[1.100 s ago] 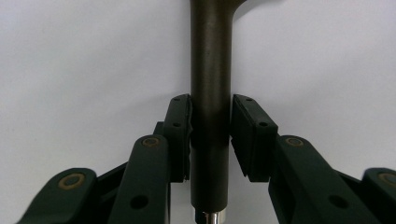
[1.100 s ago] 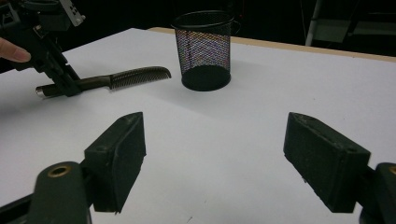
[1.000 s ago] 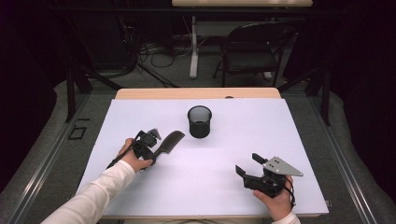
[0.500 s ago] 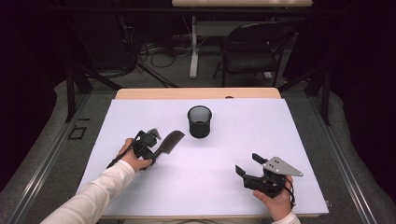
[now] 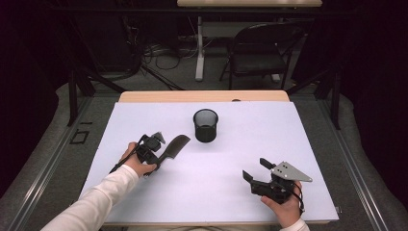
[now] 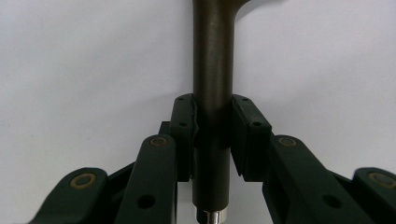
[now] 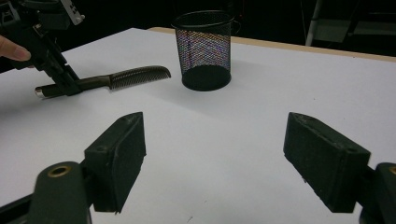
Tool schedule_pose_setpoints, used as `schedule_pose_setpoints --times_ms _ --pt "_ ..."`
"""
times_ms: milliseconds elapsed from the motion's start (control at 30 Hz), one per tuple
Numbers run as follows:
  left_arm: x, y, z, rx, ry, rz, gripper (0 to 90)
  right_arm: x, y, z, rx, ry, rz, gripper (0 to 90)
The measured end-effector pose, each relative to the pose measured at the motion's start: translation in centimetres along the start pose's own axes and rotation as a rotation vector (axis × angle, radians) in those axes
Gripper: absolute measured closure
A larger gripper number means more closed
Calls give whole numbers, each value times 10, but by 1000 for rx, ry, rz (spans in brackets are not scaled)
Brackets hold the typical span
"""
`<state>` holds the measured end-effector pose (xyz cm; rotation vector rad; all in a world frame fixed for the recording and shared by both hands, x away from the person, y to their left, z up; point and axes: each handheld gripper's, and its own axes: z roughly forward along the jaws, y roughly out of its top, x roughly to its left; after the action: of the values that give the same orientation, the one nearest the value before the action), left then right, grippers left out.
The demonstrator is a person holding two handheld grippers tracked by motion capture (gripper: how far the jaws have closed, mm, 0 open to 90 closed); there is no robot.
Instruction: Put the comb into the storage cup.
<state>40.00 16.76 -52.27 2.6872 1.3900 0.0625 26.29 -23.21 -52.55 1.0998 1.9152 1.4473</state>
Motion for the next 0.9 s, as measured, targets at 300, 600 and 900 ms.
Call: schedule_pose_setpoints --times_ms 300,600,900 --pt "3 -1 -2 -5 -28 -21 724 0 0 0 1 -1 0 207" --pt "8 -2 -6 -14 -45 -36 724 0 0 0 6 1 0 207" --pt "11 -4 -9 -29 -59 -46 724 1 0 1 8 4 -2 207"
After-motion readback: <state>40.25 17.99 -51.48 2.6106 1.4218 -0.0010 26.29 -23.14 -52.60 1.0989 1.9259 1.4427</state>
